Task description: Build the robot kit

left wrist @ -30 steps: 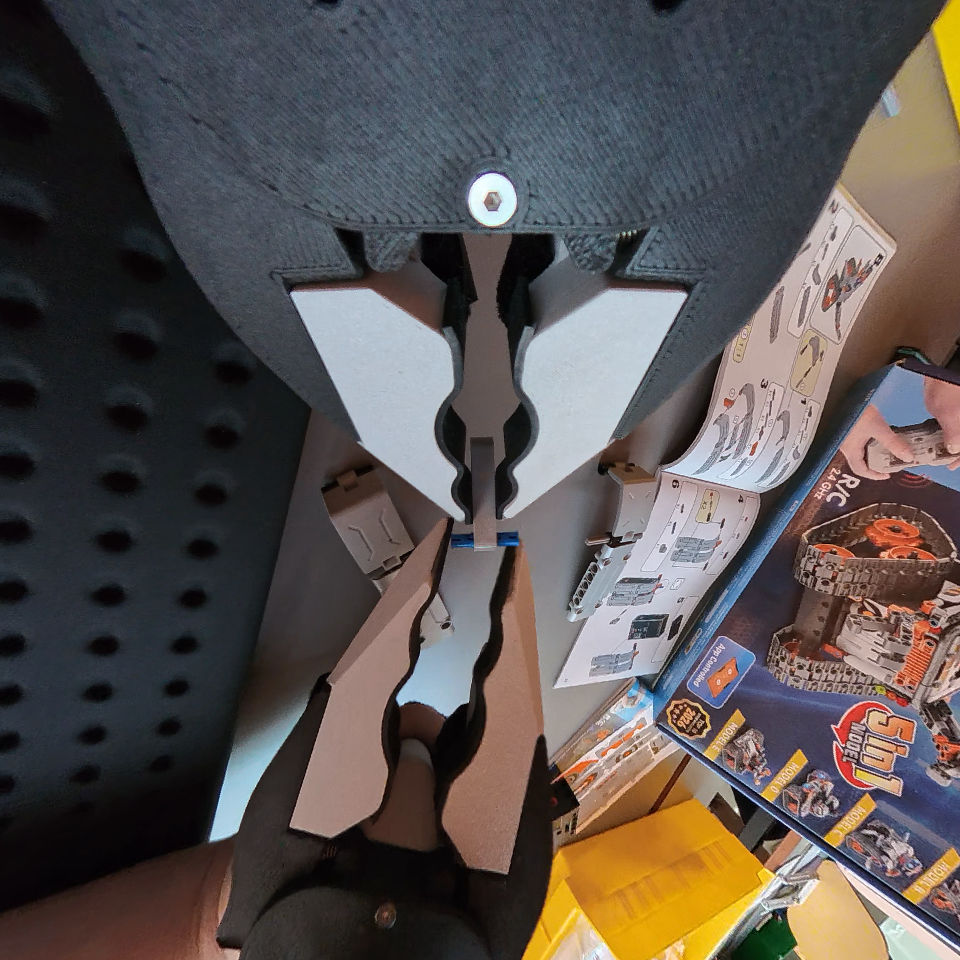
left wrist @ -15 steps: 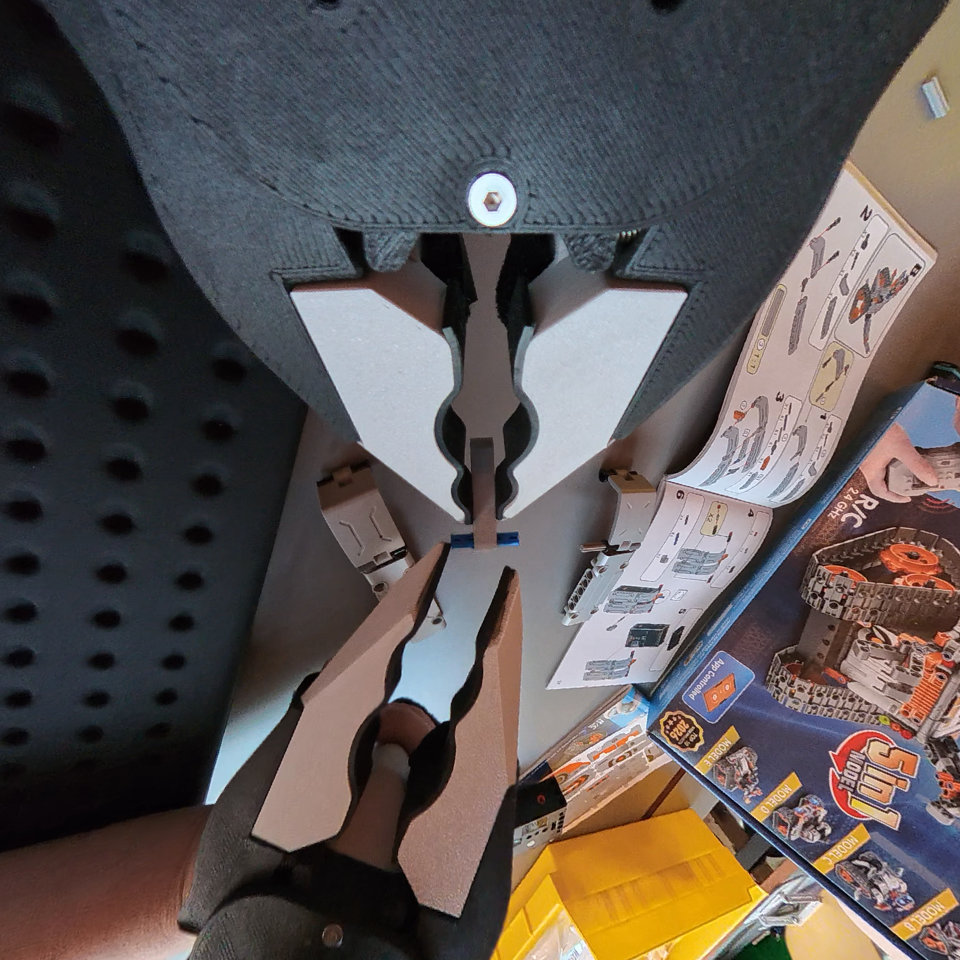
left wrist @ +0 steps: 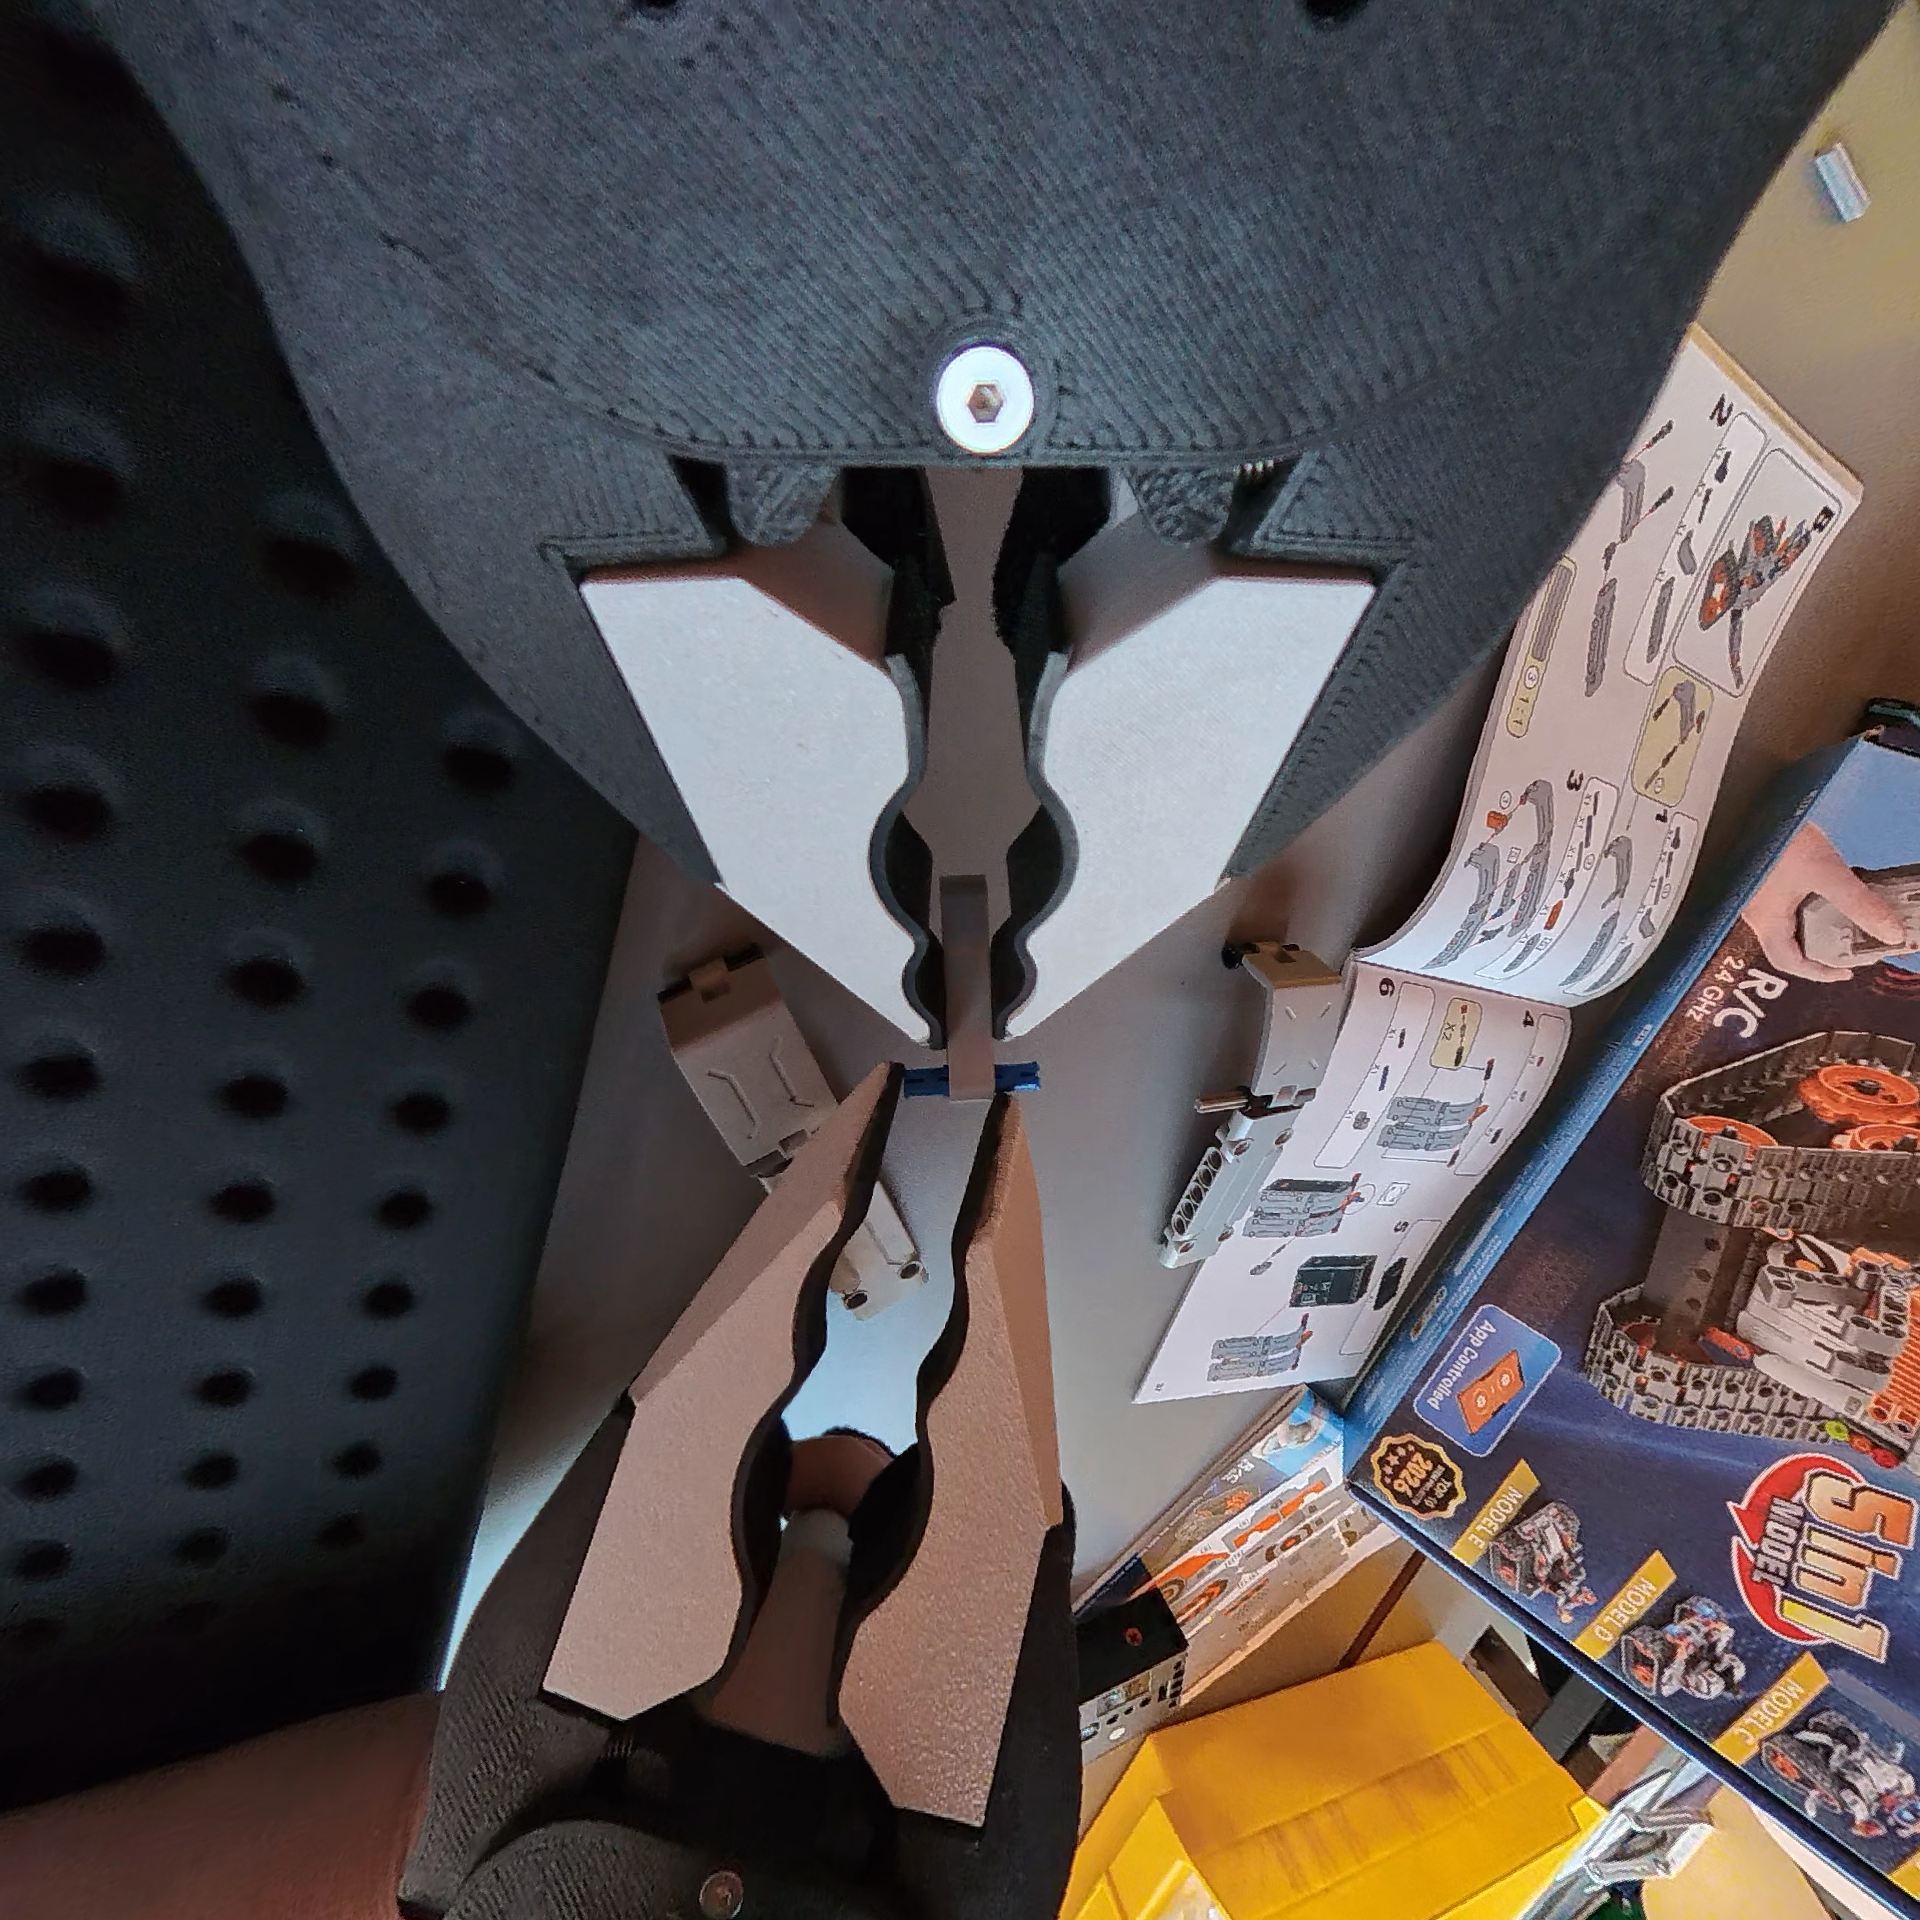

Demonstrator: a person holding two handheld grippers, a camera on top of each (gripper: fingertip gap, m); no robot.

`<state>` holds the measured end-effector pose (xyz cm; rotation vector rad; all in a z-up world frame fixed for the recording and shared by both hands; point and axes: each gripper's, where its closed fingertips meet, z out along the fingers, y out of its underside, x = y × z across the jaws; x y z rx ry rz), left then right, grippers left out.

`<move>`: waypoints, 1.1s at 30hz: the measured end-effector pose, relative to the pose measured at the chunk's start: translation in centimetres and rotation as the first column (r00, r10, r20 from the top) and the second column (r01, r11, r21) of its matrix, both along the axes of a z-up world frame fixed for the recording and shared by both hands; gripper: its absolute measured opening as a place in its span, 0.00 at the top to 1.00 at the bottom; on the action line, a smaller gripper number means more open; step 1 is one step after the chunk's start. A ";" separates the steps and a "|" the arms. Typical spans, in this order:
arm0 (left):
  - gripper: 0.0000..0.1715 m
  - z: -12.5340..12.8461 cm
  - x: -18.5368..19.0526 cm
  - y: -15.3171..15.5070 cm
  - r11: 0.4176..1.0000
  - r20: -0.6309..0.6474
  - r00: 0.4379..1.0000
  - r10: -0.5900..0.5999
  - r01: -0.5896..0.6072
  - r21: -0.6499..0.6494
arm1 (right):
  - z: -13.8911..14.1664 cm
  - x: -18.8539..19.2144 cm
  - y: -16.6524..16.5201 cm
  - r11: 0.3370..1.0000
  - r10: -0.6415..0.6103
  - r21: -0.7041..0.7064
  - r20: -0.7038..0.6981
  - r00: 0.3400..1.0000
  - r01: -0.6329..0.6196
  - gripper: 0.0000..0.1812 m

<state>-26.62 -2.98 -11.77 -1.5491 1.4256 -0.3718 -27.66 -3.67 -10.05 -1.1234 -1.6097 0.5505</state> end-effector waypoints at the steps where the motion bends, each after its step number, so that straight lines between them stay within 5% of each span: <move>1: 0.96 0.0 0.0 0.0 1.000 0.003 1.000 0.001 -0.001 -0.002 | 0.0 0.0 0.0 1.000 -0.003 0.012 0.005 1.000 0.002 0.92; 33: 0.96 -0.3 -0.3 0.2 0.996 0.032 0.999 0.002 0.001 -0.086 | -0.2 -0.3 0.3 0.990 -0.019 -0.139 0.011 1.000 0.020 0.92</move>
